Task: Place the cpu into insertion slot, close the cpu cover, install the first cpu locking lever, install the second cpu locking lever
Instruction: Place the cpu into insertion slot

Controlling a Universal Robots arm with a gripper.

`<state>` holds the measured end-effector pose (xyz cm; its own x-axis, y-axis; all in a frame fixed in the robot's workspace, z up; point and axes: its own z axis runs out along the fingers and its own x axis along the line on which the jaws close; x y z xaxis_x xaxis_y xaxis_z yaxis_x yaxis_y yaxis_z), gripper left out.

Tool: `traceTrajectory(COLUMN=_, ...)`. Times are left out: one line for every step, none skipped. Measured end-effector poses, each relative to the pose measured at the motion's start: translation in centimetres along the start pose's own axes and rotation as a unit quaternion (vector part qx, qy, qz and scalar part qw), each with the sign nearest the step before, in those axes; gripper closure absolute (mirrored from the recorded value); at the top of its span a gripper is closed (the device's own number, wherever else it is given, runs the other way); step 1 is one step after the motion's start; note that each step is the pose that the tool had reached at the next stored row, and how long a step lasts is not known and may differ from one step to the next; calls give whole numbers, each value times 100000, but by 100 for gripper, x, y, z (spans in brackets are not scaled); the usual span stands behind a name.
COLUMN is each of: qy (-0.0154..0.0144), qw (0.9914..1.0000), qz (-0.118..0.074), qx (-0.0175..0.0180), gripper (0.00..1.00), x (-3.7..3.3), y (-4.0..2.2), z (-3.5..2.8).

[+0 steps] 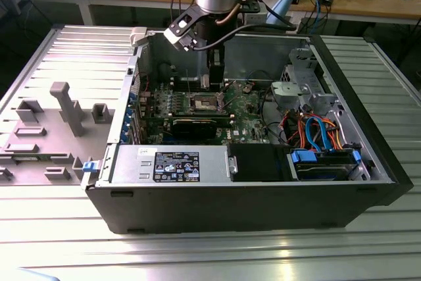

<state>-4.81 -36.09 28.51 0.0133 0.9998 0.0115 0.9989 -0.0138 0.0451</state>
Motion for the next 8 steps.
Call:
traceTrajectory(qy=1, qw=100000, qz=0, qx=-1, gripper=46, x=0, y=0, z=0)
traceTrajectory(qy=0, qw=100000, qz=-2, qx=-1, gripper=46, x=0, y=0, z=0)
traceTrajectory(qy=1, qw=100000, qz=-1, qx=-2, gripper=46, x=0, y=0, z=0)
traceTrajectory(qy=-3, qw=100000, qz=0, qx=0, gripper=46, x=0, y=0, z=0)
traceTrajectory(qy=-2, qw=100000, qz=-1, qx=0, gripper=46, x=0, y=0, z=0)
traceTrajectory(qy=-8, qw=100000, qz=-4, qx=-49, gripper=46, x=0, y=0, z=1)
traceTrajectory(qy=-37, qw=100000, qz=3, qx=-227, gripper=46, x=0, y=-1, z=4)
traceTrajectory(qy=-50, qw=99999, qz=-5, qx=-366, gripper=46, x=0, y=0, z=6)
